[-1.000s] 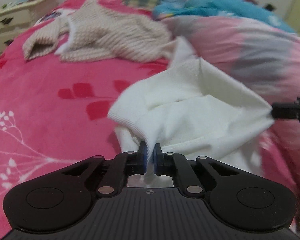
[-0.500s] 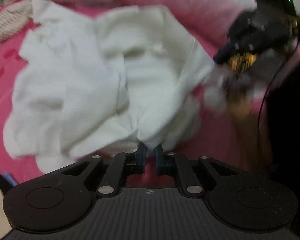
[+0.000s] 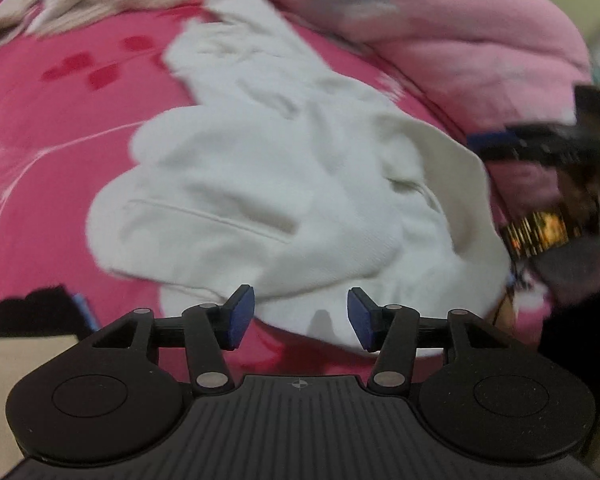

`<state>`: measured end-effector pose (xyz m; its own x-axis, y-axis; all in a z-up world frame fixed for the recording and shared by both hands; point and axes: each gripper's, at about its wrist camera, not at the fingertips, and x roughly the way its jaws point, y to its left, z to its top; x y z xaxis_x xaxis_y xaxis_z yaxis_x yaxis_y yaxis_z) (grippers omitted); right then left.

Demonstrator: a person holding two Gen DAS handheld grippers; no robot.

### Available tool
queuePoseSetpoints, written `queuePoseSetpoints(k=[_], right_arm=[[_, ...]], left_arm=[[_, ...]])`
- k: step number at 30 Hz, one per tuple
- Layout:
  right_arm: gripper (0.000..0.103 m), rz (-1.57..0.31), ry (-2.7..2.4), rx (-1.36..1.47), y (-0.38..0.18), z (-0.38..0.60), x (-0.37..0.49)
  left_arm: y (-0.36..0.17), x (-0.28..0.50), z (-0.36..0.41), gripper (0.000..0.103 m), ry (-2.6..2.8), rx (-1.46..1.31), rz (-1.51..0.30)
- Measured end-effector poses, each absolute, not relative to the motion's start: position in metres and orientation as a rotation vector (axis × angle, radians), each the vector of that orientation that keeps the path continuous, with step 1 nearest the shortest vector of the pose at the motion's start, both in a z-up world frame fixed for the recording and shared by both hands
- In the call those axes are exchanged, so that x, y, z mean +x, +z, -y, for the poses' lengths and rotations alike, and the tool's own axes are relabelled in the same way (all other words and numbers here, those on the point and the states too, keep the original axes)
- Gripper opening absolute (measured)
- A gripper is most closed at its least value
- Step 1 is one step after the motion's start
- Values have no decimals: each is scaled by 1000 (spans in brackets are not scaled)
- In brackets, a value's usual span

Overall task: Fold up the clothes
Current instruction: 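Release the hoodie with both tools and lay it on the bedspread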

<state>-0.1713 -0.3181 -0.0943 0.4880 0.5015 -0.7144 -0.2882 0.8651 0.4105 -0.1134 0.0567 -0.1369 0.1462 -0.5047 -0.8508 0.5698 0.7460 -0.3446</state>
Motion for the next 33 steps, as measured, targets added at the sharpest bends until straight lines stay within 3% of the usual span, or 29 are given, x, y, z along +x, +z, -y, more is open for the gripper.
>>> queuePoseSetpoints(k=[8, 10, 13, 19, 20, 21, 22, 23, 24, 33], right_arm=[[56, -993, 482, 209, -98, 287, -162], [59, -965, 483, 243, -88, 290, -165], [71, -949, 494, 237, -82, 289, -168], [74, -993, 498, 54, -108, 251, -165], [67, -992, 477, 6, -113, 246, -165], [50, -990, 453, -40, -118, 244, -165], [40, -984, 438, -58, -118, 245, -166], [17, -974, 432, -51, -115, 252, -170], [7, -964, 426, -43, -112, 258, -173], [5, -833, 512, -116, -63, 317, -266]], left_arm=[[-148, -108, -65, 52, -687, 49, -1218], [-152, -108, -64, 52, -686, 58, -1218], [-159, -107, -62, 52, -685, 64, -1227], [-169, -103, -64, 52, -659, 20, -1253], [-169, -102, -66, 52, -651, 10, -1255], [-169, -101, -68, 52, -640, -2, -1255], [-168, -101, -70, 52, -629, -12, -1253], [-167, -100, -72, 52, -618, -23, -1251], [-166, -99, -75, 52, -607, -35, -1249], [-154, -86, -109, 52, -466, -160, -1185]])
